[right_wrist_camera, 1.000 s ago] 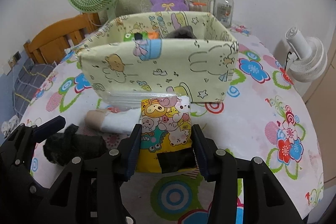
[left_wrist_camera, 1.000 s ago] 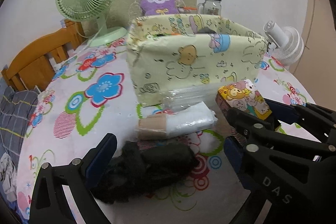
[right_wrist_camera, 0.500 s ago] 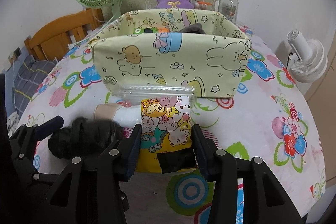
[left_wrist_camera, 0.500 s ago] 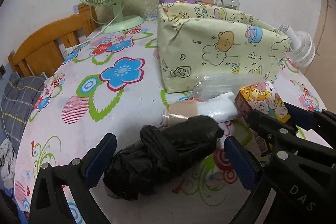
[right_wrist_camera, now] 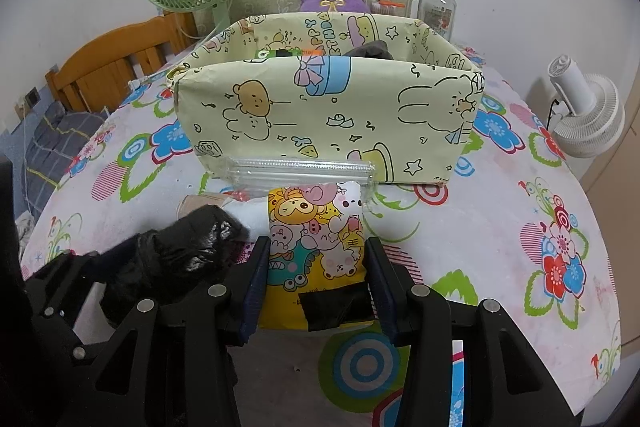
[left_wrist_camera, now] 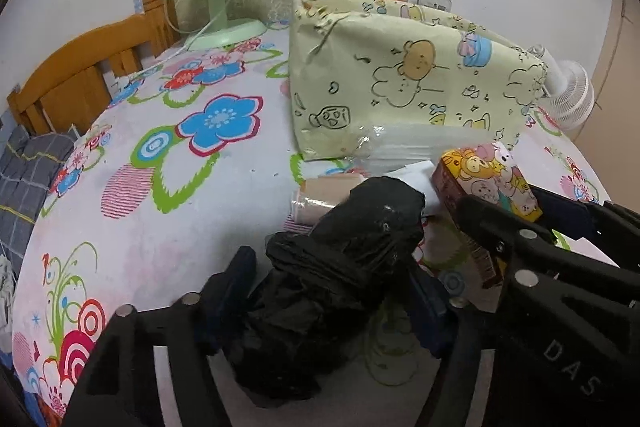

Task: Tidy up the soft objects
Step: 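Lift the black bundle with the left gripper while the right carries the yellow packet over the box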

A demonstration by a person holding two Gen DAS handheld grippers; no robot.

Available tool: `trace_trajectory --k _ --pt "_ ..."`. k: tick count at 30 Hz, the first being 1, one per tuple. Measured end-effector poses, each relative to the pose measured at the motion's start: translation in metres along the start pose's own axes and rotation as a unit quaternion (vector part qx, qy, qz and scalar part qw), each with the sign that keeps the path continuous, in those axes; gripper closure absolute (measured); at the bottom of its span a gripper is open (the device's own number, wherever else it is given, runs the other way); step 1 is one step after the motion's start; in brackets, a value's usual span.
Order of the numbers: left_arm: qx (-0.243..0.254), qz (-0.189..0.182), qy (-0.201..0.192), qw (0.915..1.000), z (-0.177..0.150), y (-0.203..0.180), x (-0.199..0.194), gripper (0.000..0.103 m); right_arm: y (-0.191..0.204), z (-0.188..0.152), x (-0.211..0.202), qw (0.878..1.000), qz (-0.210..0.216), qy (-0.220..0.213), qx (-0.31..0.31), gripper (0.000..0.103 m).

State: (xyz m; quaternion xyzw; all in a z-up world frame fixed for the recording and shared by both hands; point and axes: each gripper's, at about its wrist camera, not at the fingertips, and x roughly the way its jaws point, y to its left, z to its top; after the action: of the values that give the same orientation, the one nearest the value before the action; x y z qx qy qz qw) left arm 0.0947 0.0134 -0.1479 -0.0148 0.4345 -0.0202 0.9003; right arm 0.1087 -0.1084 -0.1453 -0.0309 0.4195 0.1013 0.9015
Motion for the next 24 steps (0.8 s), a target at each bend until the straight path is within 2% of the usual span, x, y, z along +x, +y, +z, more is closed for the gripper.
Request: trace_trajectory --k 2,3,5,24 --pt "0.004 -0.001 -0.005 1.0 -0.001 -0.003 -0.002 0.042 0.0 0.0 0.0 1.0 0.0 0.0 0.0 0.053" --pt "0.003 -0.005 -0.004 1.0 -0.001 -0.004 -0.003 0.05 0.0 0.0 0.0 1.0 0.0 0.0 0.001 0.053" --pt "0.005 -0.016 -0.006 0.9998 -0.001 -0.008 -0.007 0.05 -0.001 0.0 -0.001 1.0 0.001 0.0 0.002 0.053" --pt "0.029 -0.031 -0.034 0.9985 0.014 -0.041 -0.036 0.051 -0.02 0.006 -0.033 0.999 -0.001 -0.036 0.021 0.053"
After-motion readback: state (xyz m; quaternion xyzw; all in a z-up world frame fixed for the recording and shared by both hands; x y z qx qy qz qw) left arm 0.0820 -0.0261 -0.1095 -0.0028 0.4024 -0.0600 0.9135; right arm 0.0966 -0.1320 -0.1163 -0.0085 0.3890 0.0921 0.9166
